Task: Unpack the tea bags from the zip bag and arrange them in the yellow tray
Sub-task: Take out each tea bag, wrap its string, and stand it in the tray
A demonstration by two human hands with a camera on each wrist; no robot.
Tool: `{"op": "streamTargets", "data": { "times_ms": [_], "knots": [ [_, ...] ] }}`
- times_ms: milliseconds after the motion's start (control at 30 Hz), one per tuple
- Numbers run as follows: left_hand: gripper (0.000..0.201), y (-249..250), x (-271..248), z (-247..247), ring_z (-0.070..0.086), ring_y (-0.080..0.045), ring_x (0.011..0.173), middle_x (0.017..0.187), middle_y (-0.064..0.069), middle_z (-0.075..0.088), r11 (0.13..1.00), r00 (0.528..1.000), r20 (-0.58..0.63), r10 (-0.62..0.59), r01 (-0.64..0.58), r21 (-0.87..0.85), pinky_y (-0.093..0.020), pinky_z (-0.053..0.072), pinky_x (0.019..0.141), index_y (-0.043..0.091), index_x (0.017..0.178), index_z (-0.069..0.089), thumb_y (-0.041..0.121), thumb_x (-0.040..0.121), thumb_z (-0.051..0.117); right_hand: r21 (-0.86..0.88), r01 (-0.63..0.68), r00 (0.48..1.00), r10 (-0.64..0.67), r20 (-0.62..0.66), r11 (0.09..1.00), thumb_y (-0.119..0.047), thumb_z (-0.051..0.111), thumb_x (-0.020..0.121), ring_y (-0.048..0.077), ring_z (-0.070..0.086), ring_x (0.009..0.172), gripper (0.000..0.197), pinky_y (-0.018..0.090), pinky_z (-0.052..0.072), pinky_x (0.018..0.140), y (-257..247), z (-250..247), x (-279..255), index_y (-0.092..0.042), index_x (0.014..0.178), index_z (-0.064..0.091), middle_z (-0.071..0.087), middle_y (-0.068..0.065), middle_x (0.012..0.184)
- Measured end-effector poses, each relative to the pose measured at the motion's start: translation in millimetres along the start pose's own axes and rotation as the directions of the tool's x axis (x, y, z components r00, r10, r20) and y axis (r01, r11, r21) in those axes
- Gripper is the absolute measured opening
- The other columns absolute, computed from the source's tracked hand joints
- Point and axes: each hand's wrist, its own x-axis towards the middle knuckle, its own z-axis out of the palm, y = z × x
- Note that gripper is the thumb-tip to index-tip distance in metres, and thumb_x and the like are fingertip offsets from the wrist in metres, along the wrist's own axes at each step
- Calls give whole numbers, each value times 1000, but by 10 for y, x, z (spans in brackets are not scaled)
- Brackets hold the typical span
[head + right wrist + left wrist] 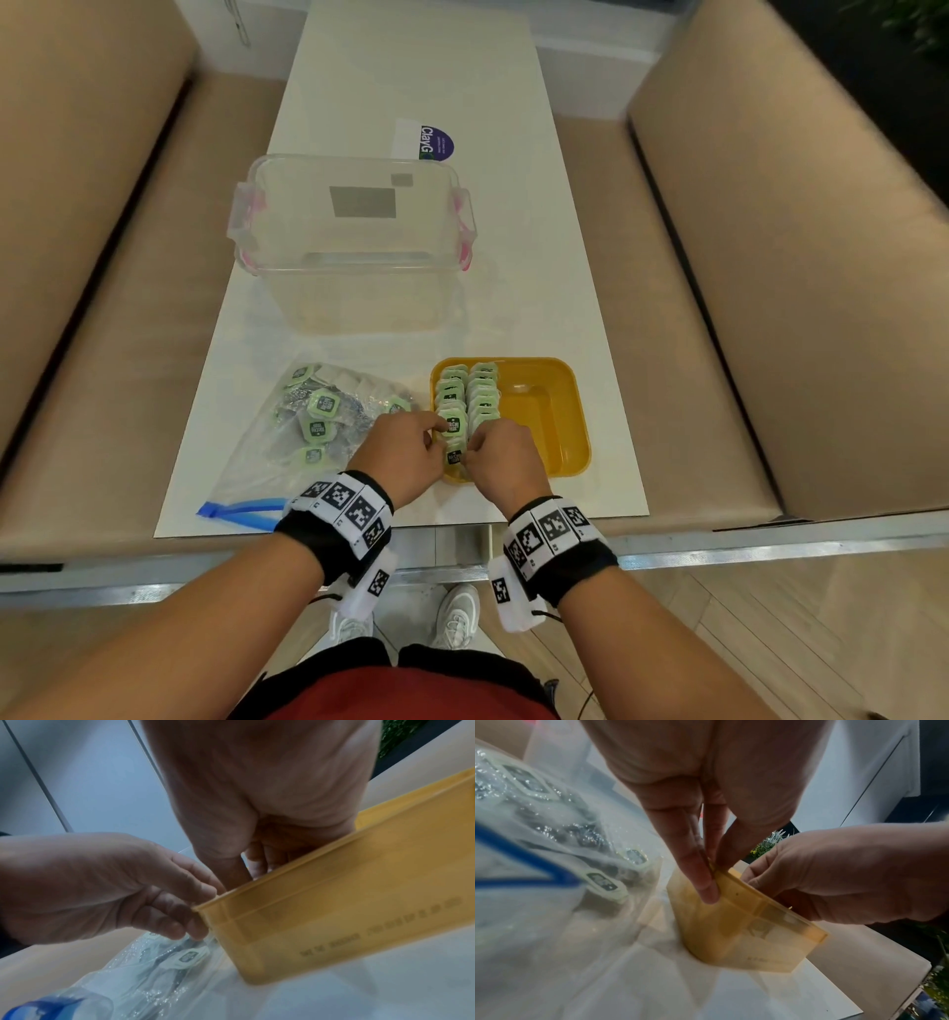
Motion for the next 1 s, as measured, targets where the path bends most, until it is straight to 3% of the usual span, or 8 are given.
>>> {"op": "streamTargets", "data": {
  "times_ms": [133, 267, 433, 533, 633, 767, 867, 1000],
  "knots": [
    [25, -18, -4, 5, 63, -17, 77, 82, -3, 69, 1000, 1000, 0, 0, 0, -13, -6, 34, 58, 21, 117, 71, 18, 93, 64, 33, 16, 1000, -15, -25, 999, -10, 64, 84, 27, 65, 89, 10, 31, 53, 70, -28, -20, -13, -10, 93, 67, 70, 10, 98],
    [26, -20, -3, 3, 63, -17, 78, 83, -2, 69, 1000, 1000, 4, 3, -3, -15, -16, 39, 63, 23, 117, 71, 19, 93, 64, 21, 8, 1000, -8, -18, 1000, -14, 66, 83, 23, 64, 83, 2, 30, 52, 65, 43, -128, 11, -14, 84, 67, 69, 4, 90],
    [26, -53, -11, 4, 64, -17, 77, 84, -2, 70, 999, 1000, 20, 8, -7, -37, -5, 36, 56, 24, 120, 69, 21, 95, 61, -61, 25, 1000, -24, 17, 998, -14, 56, 85, 21, 65, 83, 17, 28, 52, 66, 228, -285, 69, -16, 83, 73, 72, 3, 89],
    [27, -52, -71, -59, 64, -13, 77, 87, 4, 70, 999, 1000, 17, 11, -10, -52, -9, 43, 63, 29, 122, 67, 27, 97, 60, -64, 48, 997, -43, 70, 997, -13, 57, 83, 21, 66, 85, 19, 30, 55, 70, 268, -259, 97, -17, 86, 75, 73, 3, 91],
    [13, -133, -189, -226, 63, -8, 77, 86, 12, 67, 997, 999, -41, -23, 20, -76, -27, 52, 75, 31, 105, 67, 27, 95, 60, -53, 80, 995, -76, 58, 995, -12, 57, 83, 20, 66, 84, 18, 32, 56, 71, 245, -261, 74, -16, 87, 75, 73, 2, 89],
    [19, -437, -500, -535, 61, -11, 64, 68, 10, 67, 995, 984, -147, -101, 101, -9, -31, 54, 66, 27, 78, 69, 14, 88, 58, -35, 239, 967, -241, -83, 970, -24, 62, 85, 14, 63, 80, 9, 31, 53, 67, 17, -259, -96, -22, 88, 70, 67, -6, 87],
    [22, -644, -827, -633, 58, -8, 58, 56, 11, 62, 986, 982, -129, -140, 150, 74, -31, 53, 62, 28, 70, 71, 20, 83, 55, -103, 441, 896, -444, -10, 891, -42, 68, 82, 14, 57, 86, 28, 34, 51, 71, -282, -33, -322, -22, 101, 61, 58, -5, 101],
    [30, -1000, -1130, -466, 68, -17, 93, 102, 6, 73, 981, 979, -166, -115, 138, 133, -28, 53, 86, 20, 102, 78, 16, 85, 54, -288, 590, 804, -582, 123, 754, -54, 69, 70, 23, 52, 91, 52, 38, 49, 63, -564, 439, -480, -20, 103, 49, 46, 0, 105]
  ]
}}
